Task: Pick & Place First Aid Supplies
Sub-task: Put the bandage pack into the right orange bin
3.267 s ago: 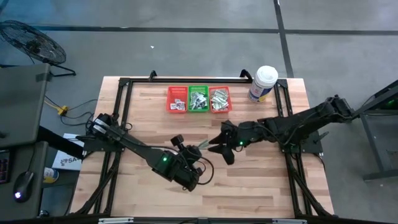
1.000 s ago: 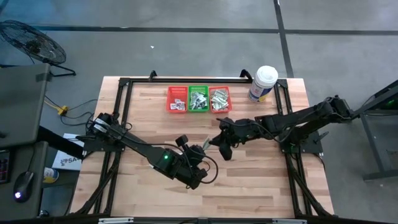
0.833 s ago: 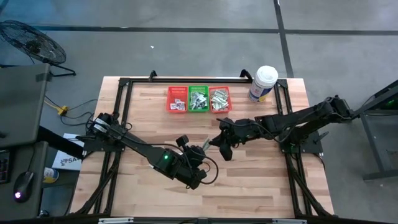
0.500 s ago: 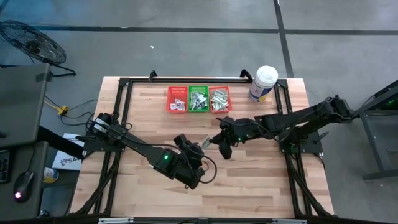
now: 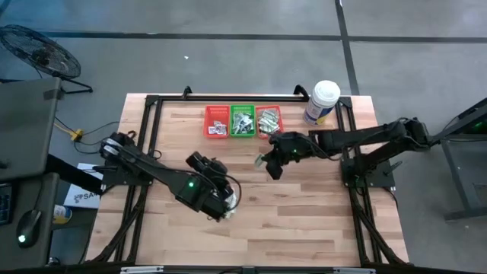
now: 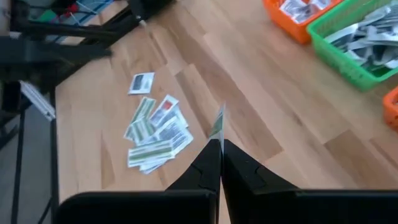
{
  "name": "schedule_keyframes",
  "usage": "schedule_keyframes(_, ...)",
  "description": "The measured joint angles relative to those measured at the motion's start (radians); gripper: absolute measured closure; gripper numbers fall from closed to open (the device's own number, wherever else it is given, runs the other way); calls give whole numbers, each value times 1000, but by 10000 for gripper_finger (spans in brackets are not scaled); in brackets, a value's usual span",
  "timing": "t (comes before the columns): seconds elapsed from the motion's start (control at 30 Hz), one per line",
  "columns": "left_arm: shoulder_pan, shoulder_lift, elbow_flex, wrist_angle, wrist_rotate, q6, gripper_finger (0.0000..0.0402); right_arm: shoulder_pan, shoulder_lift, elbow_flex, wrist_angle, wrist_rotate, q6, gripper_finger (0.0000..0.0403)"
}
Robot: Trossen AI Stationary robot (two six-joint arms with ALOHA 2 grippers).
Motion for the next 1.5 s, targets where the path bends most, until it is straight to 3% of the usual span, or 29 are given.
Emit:
schedule_keyframes(0.33,0,-246,-324,97,-25,-94,151,-201,0,0,11,-73,-64,403)
schedule_keyframes(0.5,0,-422,-544,276,-21,-95,151,-317,0,0,32,-93,-84,403)
schedule_keyframes(0.8,25,-765,-834,399,0,-64,151,-497,6,0,77,-113,-121,403)
schedule_keyframes(1.17,225,-1058,-947,601,115,336,151,-587,172,0,98,-81,-165,403)
schedule_keyframes(1.5,438,-1088,-961,696,293,582,151,-598,318,0,115,-56,-128,403)
